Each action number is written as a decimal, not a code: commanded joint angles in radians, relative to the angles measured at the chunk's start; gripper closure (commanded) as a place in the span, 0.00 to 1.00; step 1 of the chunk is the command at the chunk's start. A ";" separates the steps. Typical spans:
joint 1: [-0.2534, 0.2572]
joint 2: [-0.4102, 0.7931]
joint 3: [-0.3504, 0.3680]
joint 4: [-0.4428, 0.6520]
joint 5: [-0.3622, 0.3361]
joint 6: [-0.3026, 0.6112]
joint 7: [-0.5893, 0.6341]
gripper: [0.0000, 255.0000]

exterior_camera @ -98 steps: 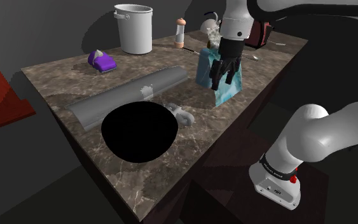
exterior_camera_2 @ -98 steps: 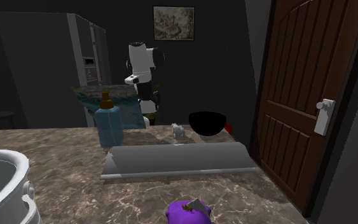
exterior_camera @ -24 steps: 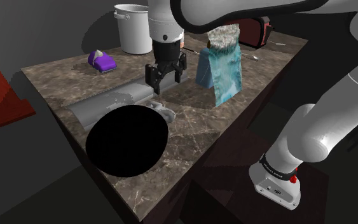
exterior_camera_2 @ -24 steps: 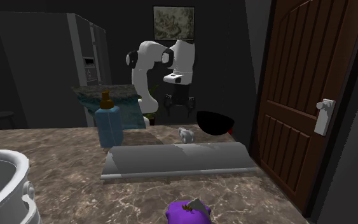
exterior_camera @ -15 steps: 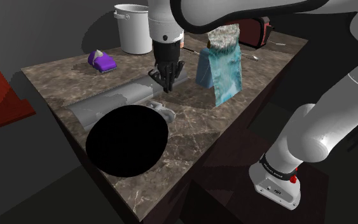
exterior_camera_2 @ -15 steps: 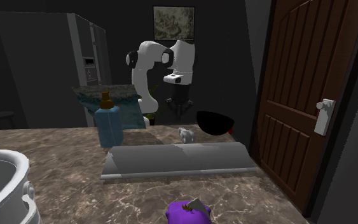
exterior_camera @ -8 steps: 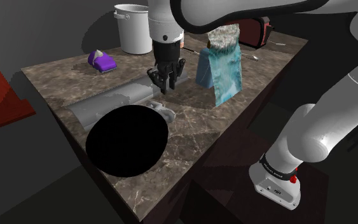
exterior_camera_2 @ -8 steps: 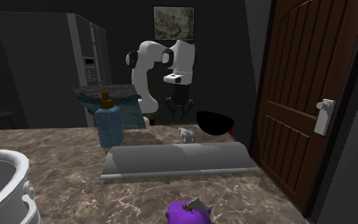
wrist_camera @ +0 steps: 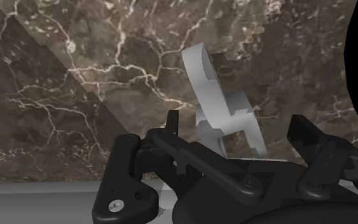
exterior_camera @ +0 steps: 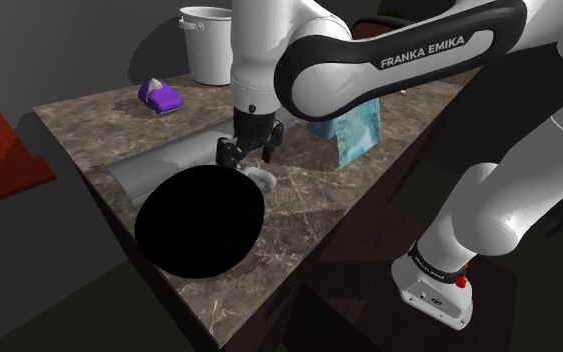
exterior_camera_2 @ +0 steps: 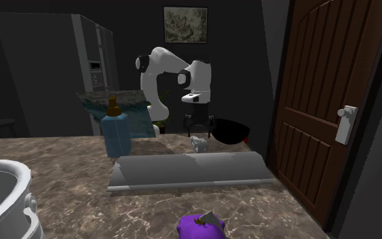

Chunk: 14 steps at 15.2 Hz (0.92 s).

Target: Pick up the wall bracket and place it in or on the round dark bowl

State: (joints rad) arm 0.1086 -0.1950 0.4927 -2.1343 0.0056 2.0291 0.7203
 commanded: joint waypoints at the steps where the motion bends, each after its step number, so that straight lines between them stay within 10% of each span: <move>1: -0.001 0.009 0.002 -0.028 -0.005 0.043 0.007 0.00; 13: -0.004 0.036 0.007 -0.065 -0.019 0.104 0.017 0.00; 14: -0.004 0.036 0.007 -0.065 -0.019 0.104 0.017 1.00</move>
State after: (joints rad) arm 0.1045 -0.1594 0.4998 -2.1997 -0.0134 2.1329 0.7377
